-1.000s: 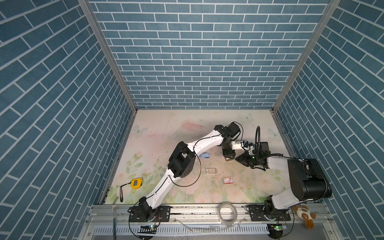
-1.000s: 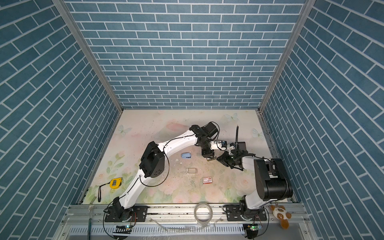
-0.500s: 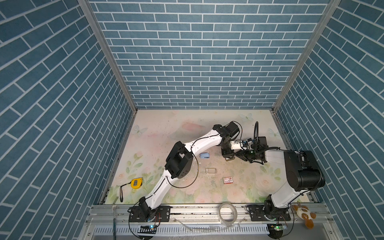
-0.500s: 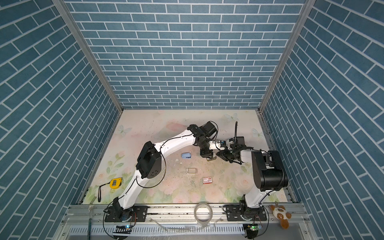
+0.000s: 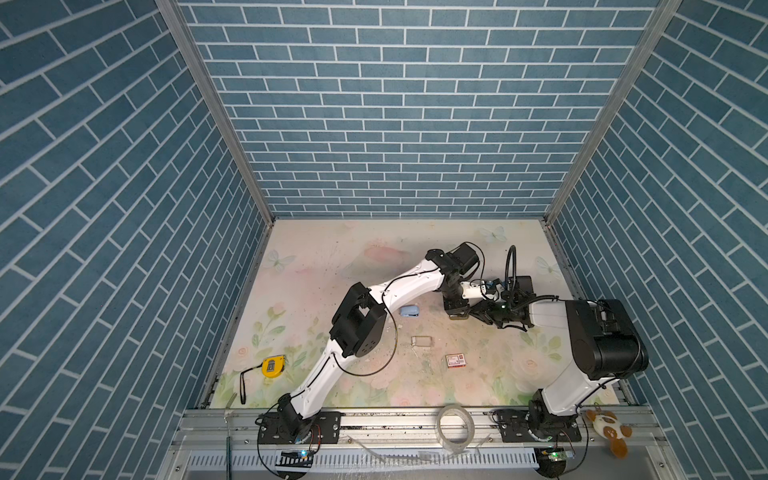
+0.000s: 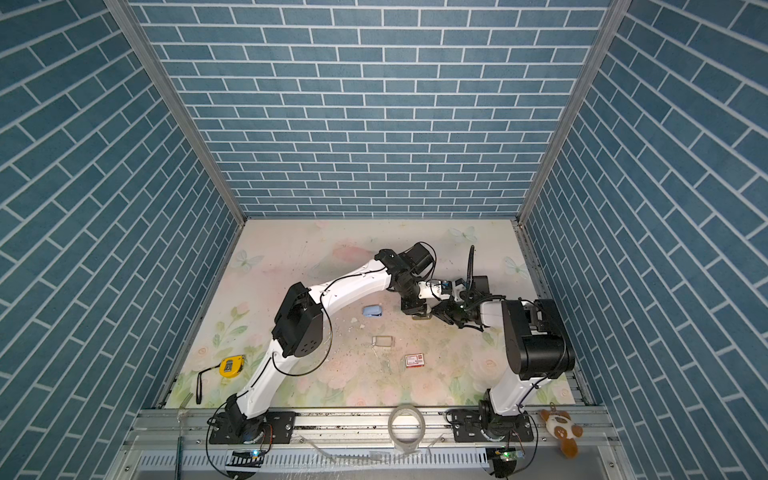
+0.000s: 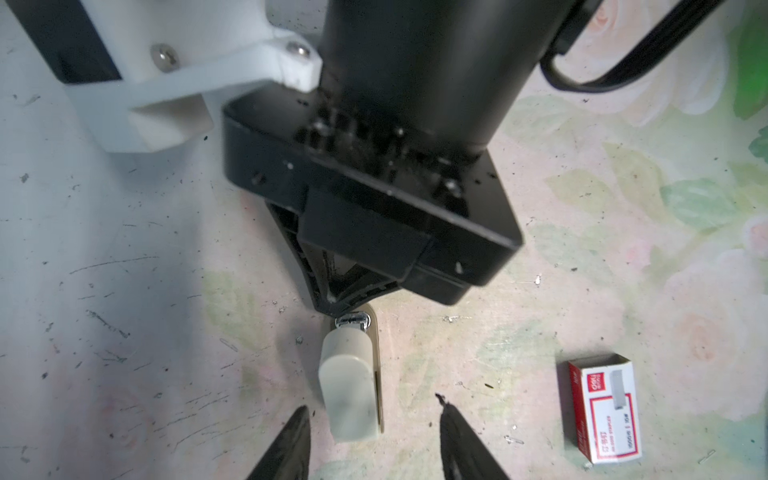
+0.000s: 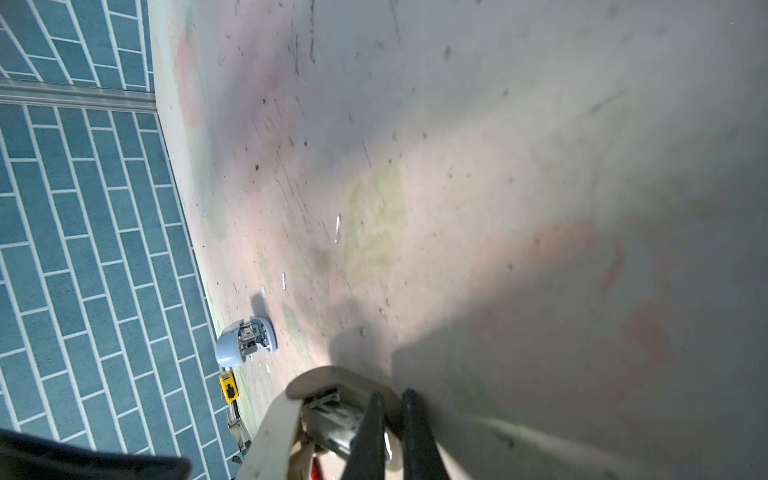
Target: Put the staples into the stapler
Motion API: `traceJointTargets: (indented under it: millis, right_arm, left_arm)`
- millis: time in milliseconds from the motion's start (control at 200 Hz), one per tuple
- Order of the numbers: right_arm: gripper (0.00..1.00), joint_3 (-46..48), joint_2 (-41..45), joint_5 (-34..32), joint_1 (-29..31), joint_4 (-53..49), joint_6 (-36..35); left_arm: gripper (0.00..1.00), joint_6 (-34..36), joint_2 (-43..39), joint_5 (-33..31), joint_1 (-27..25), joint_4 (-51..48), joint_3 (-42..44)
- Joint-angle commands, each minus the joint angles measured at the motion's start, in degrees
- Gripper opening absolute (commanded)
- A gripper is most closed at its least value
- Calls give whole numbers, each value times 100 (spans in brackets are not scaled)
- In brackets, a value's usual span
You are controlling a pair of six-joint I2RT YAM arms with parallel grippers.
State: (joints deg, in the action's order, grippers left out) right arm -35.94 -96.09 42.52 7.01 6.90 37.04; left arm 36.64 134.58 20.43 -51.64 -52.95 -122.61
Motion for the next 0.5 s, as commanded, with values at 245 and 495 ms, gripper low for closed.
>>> traceJointTargets:
  millis: [245,495]
  right_arm:
    - [13,364,215,-325,69,-431,-142]
    - [14,280,1064,-1149,33,-880,119]
  left_arm:
    - [52,173,74,-16,-26,-72,-93]
    - [52,786,291,-144,-19,-461,-622]
